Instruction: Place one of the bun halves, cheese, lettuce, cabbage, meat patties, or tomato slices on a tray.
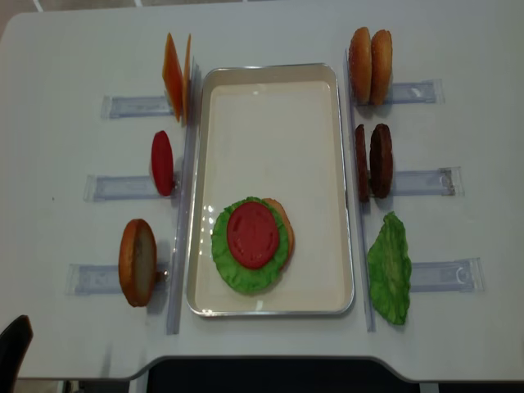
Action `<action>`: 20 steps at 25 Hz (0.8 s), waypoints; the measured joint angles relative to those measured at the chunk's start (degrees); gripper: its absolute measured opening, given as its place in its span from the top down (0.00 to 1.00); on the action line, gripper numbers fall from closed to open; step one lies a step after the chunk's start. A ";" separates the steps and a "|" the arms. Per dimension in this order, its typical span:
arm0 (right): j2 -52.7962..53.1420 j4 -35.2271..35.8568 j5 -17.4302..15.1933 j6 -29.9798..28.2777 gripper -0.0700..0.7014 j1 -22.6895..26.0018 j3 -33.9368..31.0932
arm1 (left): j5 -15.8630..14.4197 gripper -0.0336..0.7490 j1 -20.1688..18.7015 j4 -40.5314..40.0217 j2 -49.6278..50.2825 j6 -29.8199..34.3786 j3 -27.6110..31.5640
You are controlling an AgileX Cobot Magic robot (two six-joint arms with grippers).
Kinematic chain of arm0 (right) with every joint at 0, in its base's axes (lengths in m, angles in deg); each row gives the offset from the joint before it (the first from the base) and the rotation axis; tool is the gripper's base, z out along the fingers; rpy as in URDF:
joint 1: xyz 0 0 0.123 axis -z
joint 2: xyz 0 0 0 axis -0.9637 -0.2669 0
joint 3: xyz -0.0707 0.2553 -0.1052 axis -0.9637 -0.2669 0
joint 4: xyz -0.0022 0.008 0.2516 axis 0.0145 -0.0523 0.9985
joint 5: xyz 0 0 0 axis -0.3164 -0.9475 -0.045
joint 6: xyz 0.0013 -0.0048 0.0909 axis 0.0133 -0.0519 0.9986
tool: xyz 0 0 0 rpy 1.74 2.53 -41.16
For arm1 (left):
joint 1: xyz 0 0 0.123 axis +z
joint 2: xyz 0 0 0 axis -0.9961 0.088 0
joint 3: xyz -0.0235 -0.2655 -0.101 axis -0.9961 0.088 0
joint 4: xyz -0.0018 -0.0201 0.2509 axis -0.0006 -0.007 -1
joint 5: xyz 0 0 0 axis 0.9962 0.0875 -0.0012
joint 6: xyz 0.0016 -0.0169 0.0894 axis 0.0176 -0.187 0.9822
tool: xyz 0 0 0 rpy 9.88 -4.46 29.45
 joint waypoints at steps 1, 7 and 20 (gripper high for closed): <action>0.00 0.00 0.00 0.00 0.39 0.00 0.00 | 0.00 0.38 0.00 0.29 0.00 0.30 0.00; 0.00 0.00 0.00 0.00 0.39 0.00 0.00 | 0.00 0.38 0.00 0.90 0.00 0.49 0.00; 0.00 0.00 0.00 0.00 0.39 0.00 0.00 | 0.00 0.38 0.00 2.19 0.00 0.49 0.00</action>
